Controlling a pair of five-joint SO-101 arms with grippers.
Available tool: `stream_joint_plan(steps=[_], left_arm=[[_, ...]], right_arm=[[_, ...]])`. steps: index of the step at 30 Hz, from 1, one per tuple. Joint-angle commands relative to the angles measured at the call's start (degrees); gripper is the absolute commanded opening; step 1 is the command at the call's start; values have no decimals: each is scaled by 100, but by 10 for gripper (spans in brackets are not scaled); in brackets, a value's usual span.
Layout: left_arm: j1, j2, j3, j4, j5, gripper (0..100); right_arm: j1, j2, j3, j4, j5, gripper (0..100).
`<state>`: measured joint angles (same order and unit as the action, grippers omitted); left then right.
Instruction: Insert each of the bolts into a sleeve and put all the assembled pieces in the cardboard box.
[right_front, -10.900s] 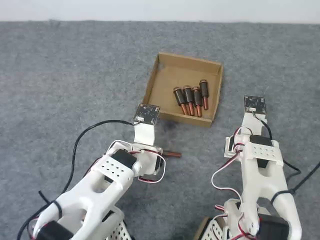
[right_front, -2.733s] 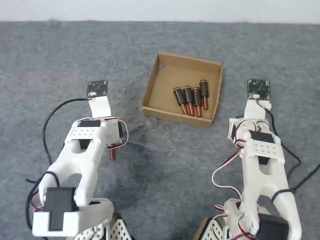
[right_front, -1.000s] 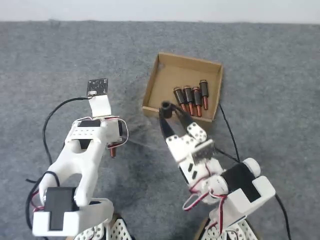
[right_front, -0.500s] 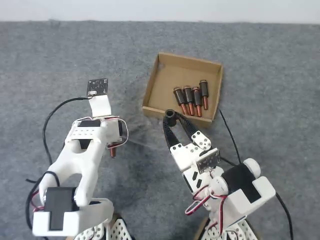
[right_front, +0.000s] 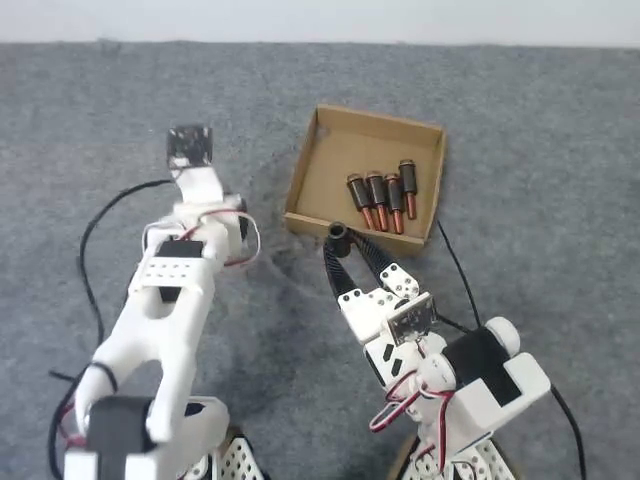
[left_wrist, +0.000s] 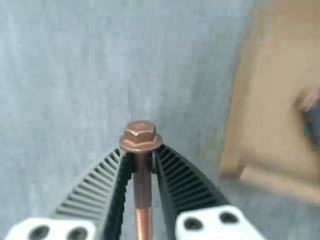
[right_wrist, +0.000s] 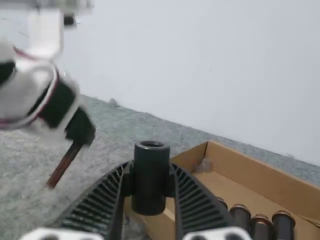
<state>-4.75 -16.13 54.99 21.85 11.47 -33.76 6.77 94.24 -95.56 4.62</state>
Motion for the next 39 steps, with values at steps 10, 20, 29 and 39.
stream_joint_plan(steps=[10,20,29,39], left_arm=[[527,-2435,-242,-589,9,11],[2075,-4431,-101,677,9,11],[2743,-5451,796,659,9,11],[3024,-6189,1780,-237,18,11]], right_arm=[[-66,-4,123,13,26,7],[-66,-4,123,-22,26,7],[-66,-13,123,-31,26,7],[-66,-13,123,-31,26,7]])
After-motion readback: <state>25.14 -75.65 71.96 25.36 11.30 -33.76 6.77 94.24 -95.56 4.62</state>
